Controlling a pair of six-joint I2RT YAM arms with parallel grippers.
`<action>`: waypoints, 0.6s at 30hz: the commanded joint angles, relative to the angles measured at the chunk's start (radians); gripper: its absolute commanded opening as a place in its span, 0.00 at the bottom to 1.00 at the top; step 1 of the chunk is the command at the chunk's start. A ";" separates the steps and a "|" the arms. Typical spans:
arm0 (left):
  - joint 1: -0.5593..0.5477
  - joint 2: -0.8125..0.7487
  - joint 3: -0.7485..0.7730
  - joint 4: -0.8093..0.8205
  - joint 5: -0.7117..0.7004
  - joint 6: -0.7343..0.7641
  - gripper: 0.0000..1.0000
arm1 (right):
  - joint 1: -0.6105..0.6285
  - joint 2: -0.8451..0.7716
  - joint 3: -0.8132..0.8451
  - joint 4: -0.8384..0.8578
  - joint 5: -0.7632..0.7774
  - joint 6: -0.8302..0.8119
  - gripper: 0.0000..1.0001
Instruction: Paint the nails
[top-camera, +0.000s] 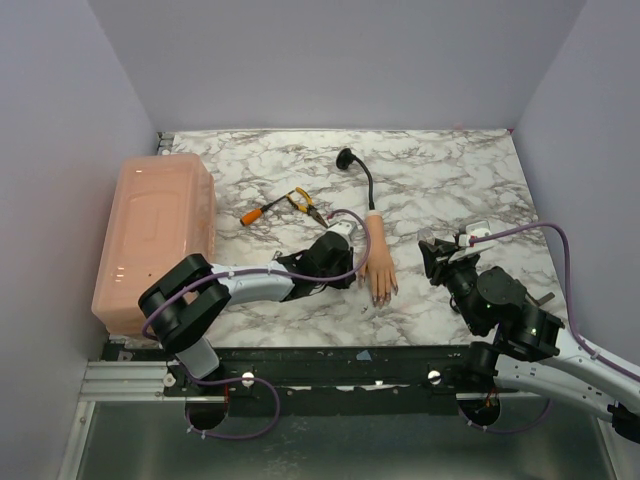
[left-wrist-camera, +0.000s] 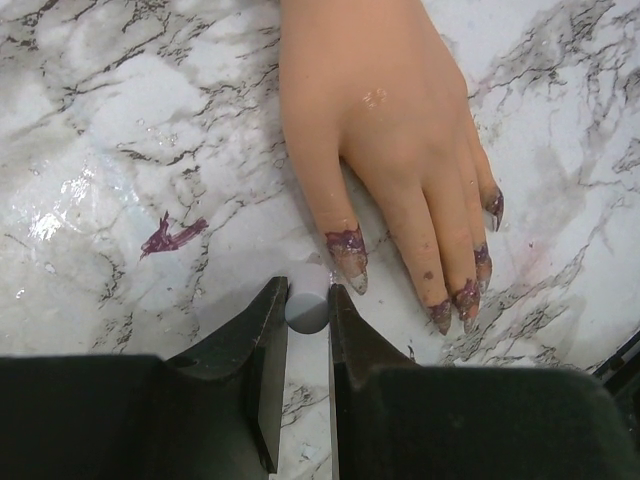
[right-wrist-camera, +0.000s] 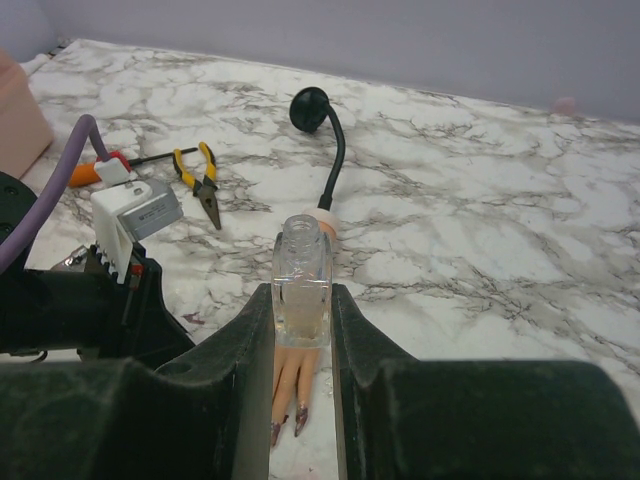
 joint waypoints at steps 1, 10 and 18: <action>0.003 -0.014 -0.027 0.038 0.022 -0.016 0.00 | -0.002 -0.007 -0.011 0.010 -0.018 0.007 0.00; -0.006 -0.020 -0.035 0.079 0.042 -0.010 0.00 | -0.003 -0.008 -0.011 0.010 -0.019 0.009 0.00; -0.009 -0.018 -0.023 0.083 0.047 -0.005 0.00 | -0.002 -0.007 -0.011 0.010 -0.019 0.009 0.00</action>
